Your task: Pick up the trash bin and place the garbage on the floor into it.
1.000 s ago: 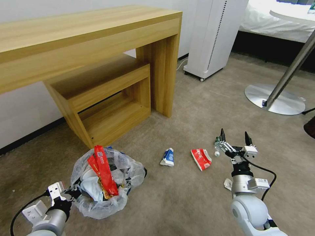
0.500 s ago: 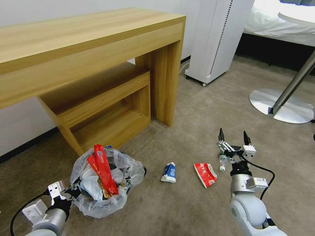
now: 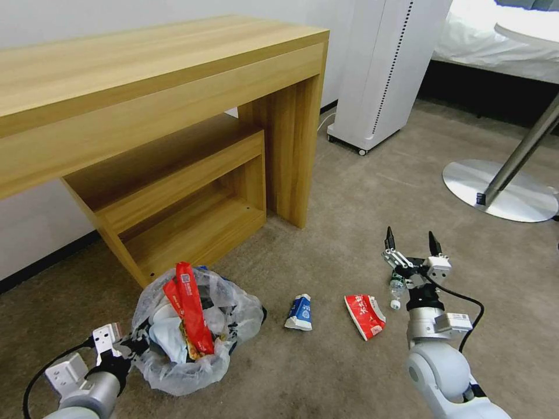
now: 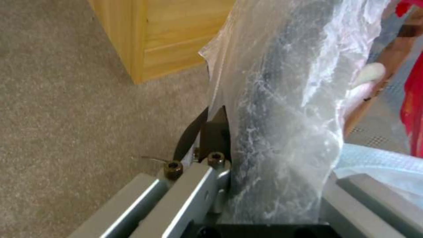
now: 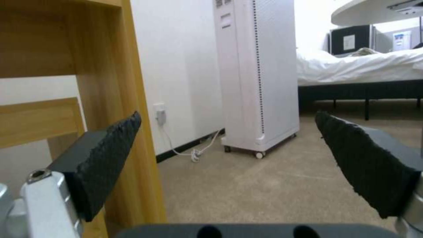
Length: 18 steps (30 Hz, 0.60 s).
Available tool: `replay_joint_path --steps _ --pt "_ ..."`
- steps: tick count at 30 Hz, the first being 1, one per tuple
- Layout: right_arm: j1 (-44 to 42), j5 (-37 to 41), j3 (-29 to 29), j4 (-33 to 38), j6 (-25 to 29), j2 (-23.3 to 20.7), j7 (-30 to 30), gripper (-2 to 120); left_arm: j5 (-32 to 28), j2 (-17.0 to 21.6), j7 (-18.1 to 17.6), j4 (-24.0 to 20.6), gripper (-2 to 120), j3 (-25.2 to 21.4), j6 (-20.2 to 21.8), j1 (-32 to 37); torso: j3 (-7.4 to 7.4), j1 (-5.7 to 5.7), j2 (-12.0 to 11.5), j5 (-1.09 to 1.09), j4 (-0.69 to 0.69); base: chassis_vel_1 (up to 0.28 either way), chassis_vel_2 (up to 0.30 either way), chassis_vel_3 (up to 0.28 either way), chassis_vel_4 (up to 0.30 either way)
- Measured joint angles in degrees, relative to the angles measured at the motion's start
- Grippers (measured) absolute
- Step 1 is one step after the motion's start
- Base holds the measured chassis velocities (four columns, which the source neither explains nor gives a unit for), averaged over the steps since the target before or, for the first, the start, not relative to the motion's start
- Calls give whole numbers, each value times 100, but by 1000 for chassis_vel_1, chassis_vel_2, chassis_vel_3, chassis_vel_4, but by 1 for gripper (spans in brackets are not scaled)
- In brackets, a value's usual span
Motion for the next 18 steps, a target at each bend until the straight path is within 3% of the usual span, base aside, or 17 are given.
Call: replay_joint_path --steps 8,18 --pt "15 -3 13 -16 36 17 -49 100 -243 381 88 -59 0 -80 304 48 0 0 0 0 0 0 0 0 0" --pt "-21 -35 54 13 31 122 -59 100 -289 653 164 29 0 -82 322 53 0 0 0 1 0 0 0 0 0"
